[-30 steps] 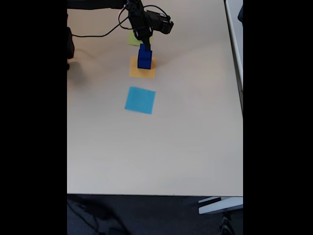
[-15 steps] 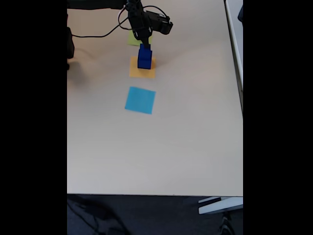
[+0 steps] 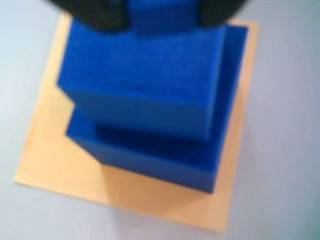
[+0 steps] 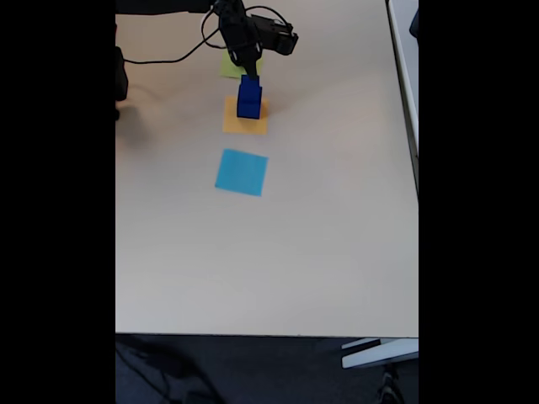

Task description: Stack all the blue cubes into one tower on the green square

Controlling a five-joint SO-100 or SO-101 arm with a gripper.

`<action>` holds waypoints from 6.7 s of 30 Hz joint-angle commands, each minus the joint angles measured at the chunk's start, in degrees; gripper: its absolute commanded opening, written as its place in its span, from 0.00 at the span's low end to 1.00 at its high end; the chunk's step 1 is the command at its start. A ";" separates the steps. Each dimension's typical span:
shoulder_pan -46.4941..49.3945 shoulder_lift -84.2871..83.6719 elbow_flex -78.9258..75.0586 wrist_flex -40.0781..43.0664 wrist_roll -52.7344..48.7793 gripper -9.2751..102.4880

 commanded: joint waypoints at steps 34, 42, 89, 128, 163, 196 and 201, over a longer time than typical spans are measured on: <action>-19.60 -7.38 -3.60 -4.13 41.66 0.08; -20.30 -8.88 -2.64 -4.22 47.11 0.08; -21.45 -14.59 1.14 -10.37 52.12 0.09; -21.45 -14.24 2.02 -13.10 49.66 0.17; -10.11 -2.64 -16.70 -7.73 23.38 0.21; -2.99 4.92 -0.88 -7.29 17.05 0.51; -4.04 6.50 4.75 -11.87 17.67 0.51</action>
